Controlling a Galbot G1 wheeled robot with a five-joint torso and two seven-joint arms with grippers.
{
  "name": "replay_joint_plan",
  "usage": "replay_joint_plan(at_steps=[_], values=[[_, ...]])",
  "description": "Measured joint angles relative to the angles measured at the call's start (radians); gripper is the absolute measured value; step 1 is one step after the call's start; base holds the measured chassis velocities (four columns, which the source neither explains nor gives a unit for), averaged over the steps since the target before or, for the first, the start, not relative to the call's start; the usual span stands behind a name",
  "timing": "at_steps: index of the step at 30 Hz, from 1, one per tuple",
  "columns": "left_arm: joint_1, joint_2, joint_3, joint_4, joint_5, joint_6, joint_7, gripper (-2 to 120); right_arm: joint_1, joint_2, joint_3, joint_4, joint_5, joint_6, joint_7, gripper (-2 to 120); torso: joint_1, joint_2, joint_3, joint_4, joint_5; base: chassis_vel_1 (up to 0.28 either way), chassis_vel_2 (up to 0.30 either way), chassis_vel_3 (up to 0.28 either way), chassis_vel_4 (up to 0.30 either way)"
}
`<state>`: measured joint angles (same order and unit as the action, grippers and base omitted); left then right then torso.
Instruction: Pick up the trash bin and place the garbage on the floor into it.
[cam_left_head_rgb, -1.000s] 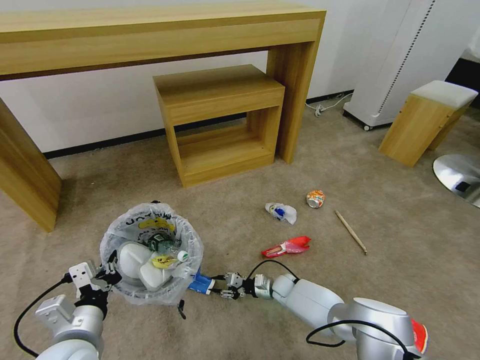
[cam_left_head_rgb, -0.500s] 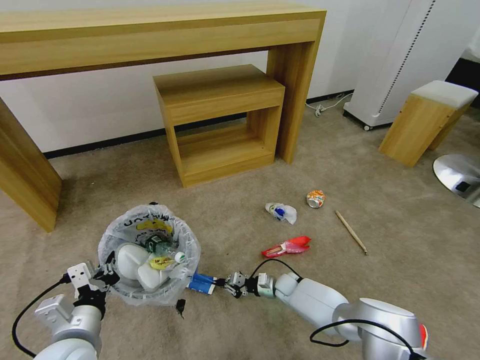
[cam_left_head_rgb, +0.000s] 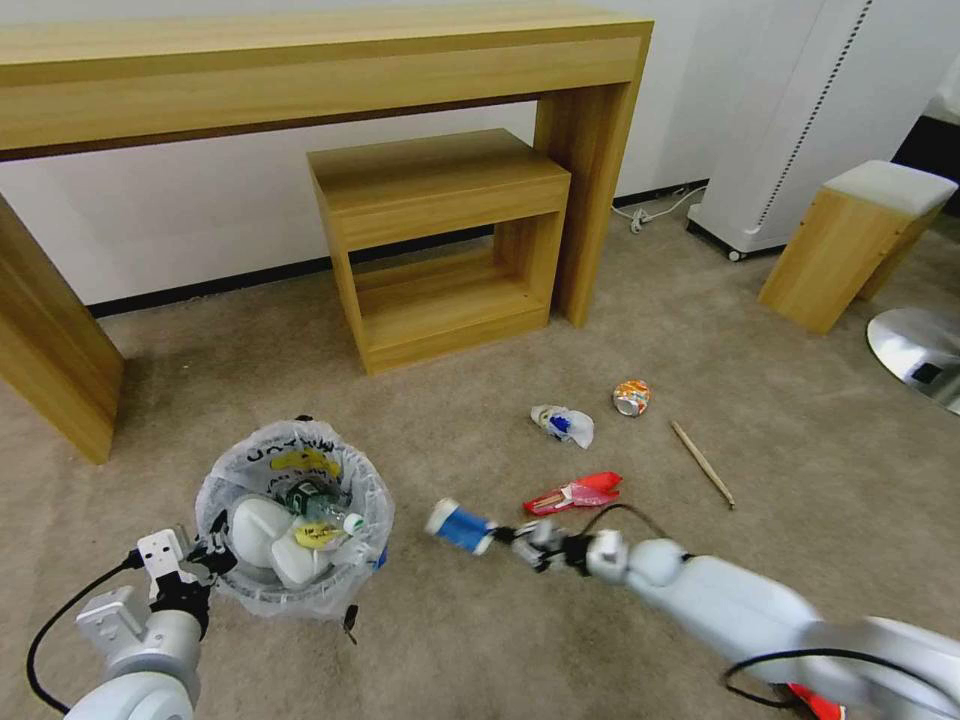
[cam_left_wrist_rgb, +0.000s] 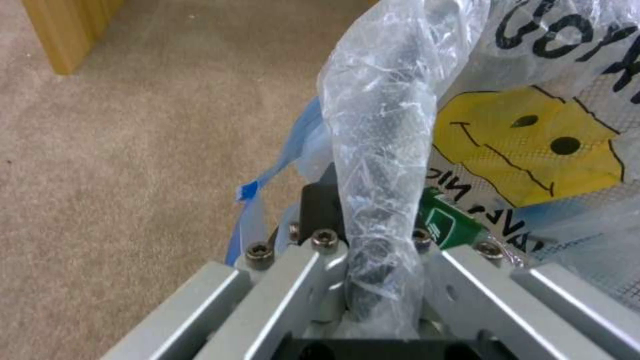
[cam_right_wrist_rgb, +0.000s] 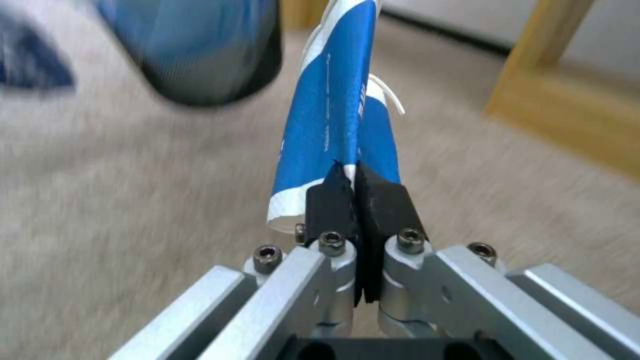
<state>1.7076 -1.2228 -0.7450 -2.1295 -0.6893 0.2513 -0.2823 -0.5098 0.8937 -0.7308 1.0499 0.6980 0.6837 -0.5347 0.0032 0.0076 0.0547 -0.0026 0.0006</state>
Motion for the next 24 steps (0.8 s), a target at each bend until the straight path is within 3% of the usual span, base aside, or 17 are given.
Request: replay_joint_plan(at_steps=[1, 4, 12, 18, 22, 24], values=[[0.000, 0.000, 0.000, 0.000, 0.000, 0.000, 0.000, 1, 0.000, 0.000, 0.000, 0.000, 0.000, 0.000, 0.000, 0, 0.000, 0.000, 0.000, 0.0000, 0.0000, 0.000, 0.000, 0.000, 0.000], [0.001, 0.003, 0.012, -0.006, -0.001, 0.007, -0.001, 1, -0.001, -0.098, 0.055, 0.185, 0.062, -0.003, -0.025, 0, 0.000, 0.000, 0.000, 0.0003, -0.0004, 0.000, 0.000, 0.000, 0.000], [0.004, 0.008, 0.015, -0.033, -0.003, 0.017, -0.005, 1, 0.070, -0.176, 0.076, 0.454, 0.167, -0.028, -0.045, 0, 0.000, 0.000, 0.000, 0.0002, -0.0006, 0.000, 0.000, 0.000, 0.000], [0.011, 0.008, 0.013, -0.055, -0.004, 0.020, -0.008, 1, 0.158, -0.165, 0.039, 0.582, 0.209, -0.064, -0.031, 0, 0.000, 0.000, 0.000, 0.0002, -0.0007, 0.000, 0.000, 0.000, 0.000], [0.015, 0.007, 0.008, -0.074, -0.006, 0.023, -0.012, 1, 0.247, -0.119, -0.058, 0.615, 0.219, -0.077, -0.004, 0, 0.000, 0.000, 0.000, 0.0001, -0.0009, 0.000, 0.000, 0.000, 0.000], [0.024, 0.000, 0.007, -0.091, -0.006, 0.025, -0.014, 1, 0.301, -0.056, -0.137, 0.598, 0.219, -0.083, 0.012, 0, 0.000, 0.000, 0.000, 0.0002, -0.0007, 0.000, 0.000, 0.000, 0.000]])
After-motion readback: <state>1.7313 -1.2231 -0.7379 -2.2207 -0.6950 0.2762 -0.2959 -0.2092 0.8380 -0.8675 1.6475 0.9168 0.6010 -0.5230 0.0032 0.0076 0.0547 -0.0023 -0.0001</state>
